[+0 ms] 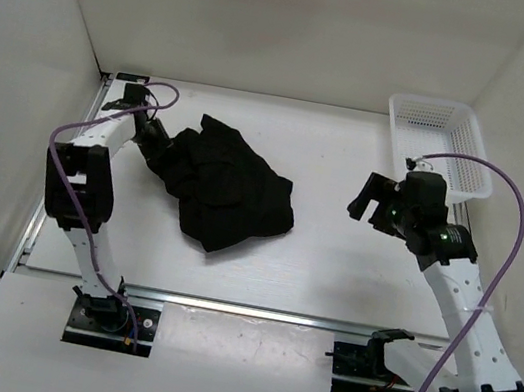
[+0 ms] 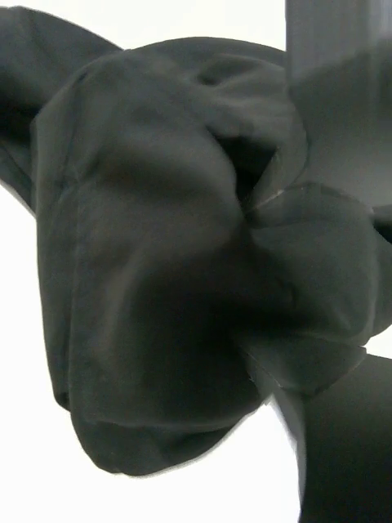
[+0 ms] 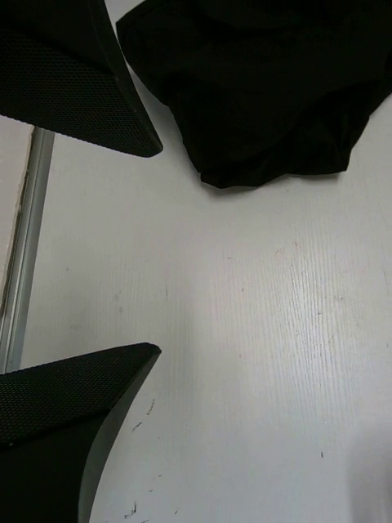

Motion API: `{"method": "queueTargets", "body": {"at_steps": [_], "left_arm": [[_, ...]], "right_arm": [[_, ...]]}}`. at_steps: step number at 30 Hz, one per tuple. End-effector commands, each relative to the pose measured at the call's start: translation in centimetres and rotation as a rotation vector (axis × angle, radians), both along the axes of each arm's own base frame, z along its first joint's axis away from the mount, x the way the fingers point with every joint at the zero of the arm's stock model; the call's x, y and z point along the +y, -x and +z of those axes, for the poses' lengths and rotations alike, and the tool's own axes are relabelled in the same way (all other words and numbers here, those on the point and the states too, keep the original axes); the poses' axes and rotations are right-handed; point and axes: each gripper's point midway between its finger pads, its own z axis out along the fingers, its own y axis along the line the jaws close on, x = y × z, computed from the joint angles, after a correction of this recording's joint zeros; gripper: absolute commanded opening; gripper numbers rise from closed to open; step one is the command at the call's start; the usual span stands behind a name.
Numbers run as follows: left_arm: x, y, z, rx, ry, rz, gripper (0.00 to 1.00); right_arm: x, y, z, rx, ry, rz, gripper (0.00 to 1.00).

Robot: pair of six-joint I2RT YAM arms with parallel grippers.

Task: Fold and stack the trousers
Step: Flatten the trousers out

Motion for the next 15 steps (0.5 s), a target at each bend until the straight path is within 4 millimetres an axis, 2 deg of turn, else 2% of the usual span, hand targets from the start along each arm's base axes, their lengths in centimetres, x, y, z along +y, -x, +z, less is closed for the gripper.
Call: {"method": "queueTargets", "body": {"at_steps": [1, 2, 3, 5, 7, 8, 9, 10, 11, 13, 14, 15], "left_arm": [[-0.8, -1.7, 1.4, -0.052, 0.040, -0.028, 0.39], [-1.0, -1.9, 1.8, -0.062, 0.051, -0.035, 0.19], [-0.7, -2.2, 1.8, -0.066, 0.060, -0.043, 0.10], [-0.9, -2.9, 4.2, -0.121, 0.065, -0.050, 0.10], [-0.5, -3.3, 8.8, -0.231, 0.035, -0.053, 0.10], [-1.1, -3.9, 12.5, -0.315, 0.005, -0.072, 0.10], [-1.5, -3.7, 16.3, -0.393, -0.021, -0.073, 0.10], [-2.0, -3.6, 18.9, -0.447, -0.053, -0.093, 0.10], [-3.9, -3.9, 23.7, -0.559, -0.076, -0.148, 0.10], [-6.5, -2.4, 27.6, -0.615, -0.078, -0.225, 0.10], [-9.8, -1.4, 30.7, -0.686, -0.062, -0.300, 0.10], [-11.5, -0.5, 31.6, -0.703, -0.053, -0.347, 0.10]], "right_arm": [[-0.1, 0.8, 3.6, -0.098, -0.022, 0.016, 0.99], [-0.3, 0.8, 4.0, -0.104, -0.016, 0.006, 0.99], [-0.4, 1.2, 4.1, -0.101, -0.015, 0.006, 0.99], [-0.6, 1.2, 5.2, -0.128, -0.017, -0.001, 0.99], [-1.1, 1.2, 5.8, -0.140, -0.004, -0.022, 0.99], [-1.3, 1.2, 6.4, -0.150, -0.001, -0.029, 0.99], [-1.5, 1.5, 6.8, -0.159, 0.010, -0.031, 0.99], [-1.7, 1.3, 7.3, -0.171, 0.014, -0.041, 0.99], [-2.1, 1.3, 8.0, -0.188, 0.022, -0.058, 0.99], [-2.6, 1.3, 9.2, -0.222, 0.026, -0.079, 0.99], [-2.8, 1.5, 10.1, -0.244, 0.024, -0.088, 0.99], [-3.0, 1.4, 10.5, -0.256, 0.027, -0.097, 0.99]]}}
